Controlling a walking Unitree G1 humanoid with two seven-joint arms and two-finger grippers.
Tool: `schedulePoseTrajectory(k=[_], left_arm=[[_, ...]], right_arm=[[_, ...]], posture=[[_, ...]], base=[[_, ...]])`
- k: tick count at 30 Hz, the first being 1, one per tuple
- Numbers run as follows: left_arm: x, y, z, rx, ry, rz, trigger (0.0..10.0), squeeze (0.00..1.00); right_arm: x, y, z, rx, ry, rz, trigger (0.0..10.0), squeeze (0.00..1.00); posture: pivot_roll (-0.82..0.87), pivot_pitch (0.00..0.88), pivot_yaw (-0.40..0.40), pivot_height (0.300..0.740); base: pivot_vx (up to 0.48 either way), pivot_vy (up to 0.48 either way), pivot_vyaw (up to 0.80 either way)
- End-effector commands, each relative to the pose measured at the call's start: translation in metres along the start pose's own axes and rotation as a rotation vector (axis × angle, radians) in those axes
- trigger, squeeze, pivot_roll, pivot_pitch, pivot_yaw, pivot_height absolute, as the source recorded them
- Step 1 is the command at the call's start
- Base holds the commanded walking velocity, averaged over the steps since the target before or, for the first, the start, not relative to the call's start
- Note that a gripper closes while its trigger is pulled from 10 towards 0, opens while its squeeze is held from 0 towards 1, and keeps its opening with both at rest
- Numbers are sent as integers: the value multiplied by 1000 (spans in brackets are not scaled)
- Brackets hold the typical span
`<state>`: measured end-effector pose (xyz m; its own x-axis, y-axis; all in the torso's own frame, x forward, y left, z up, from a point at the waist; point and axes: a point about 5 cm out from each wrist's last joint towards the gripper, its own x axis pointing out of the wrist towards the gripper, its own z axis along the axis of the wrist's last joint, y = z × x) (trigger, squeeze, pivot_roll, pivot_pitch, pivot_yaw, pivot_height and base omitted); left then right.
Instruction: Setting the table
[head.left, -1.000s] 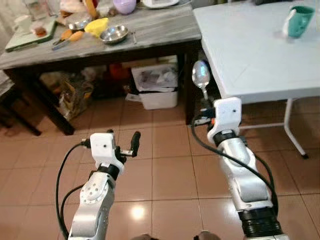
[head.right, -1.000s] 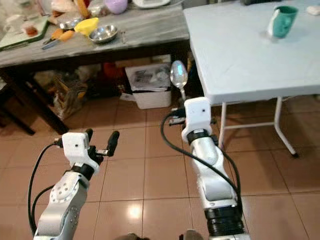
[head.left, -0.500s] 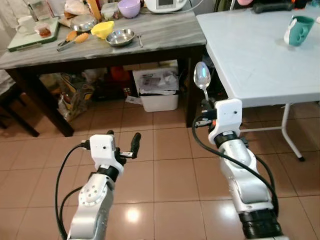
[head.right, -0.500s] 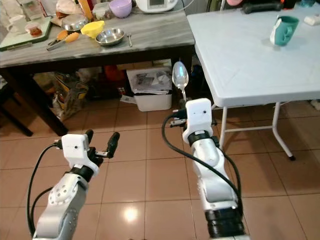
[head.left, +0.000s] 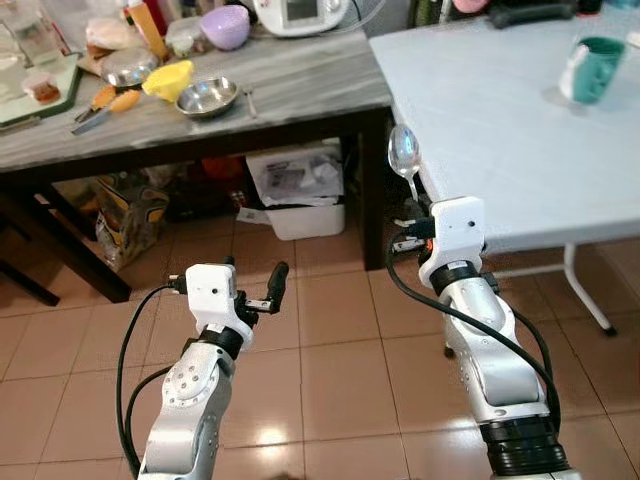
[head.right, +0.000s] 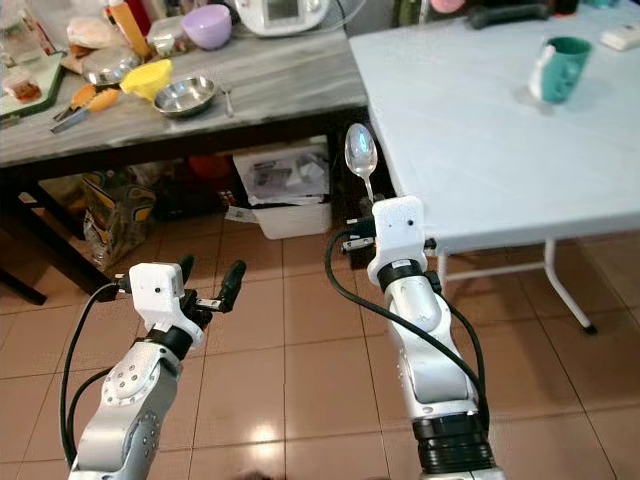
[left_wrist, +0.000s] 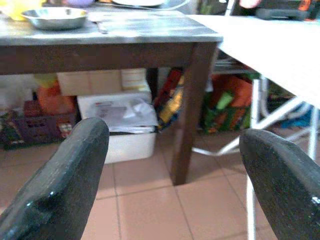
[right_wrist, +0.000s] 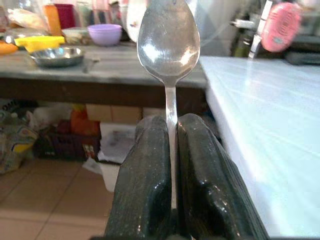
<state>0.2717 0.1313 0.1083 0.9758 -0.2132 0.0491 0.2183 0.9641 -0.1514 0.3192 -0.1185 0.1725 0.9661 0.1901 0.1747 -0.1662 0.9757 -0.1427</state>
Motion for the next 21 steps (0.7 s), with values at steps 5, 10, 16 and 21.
schedulePoseTrajectory(k=[5, 10, 16, 21], left_arm=[[-3, 7, -1, 8, 13, 20, 10000, 0], [-2, 7, -1, 7, 13, 16, 10000, 0], [-3, 5, -3, 1, 26, 4, 10000, 0], [-2, 4, -3, 0, 25, 2, 10000, 0]], right_arm=[[1, 10, 6, -4, -31, 33, 10000, 0], [1, 10, 7, -10, -32, 31, 10000, 0], [0, 9, 5, -5, -28, 22, 10000, 0], [0, 8, 5, 3, -25, 14, 10000, 0]], posture=[[-156, 136, 146, 740], [-157, 137, 148, 740], [-158, 137, 151, 740], [-159, 135, 150, 740]], base=[[480, 0, 0], [480, 0, 0], [480, 0, 436], [480, 0, 0]])
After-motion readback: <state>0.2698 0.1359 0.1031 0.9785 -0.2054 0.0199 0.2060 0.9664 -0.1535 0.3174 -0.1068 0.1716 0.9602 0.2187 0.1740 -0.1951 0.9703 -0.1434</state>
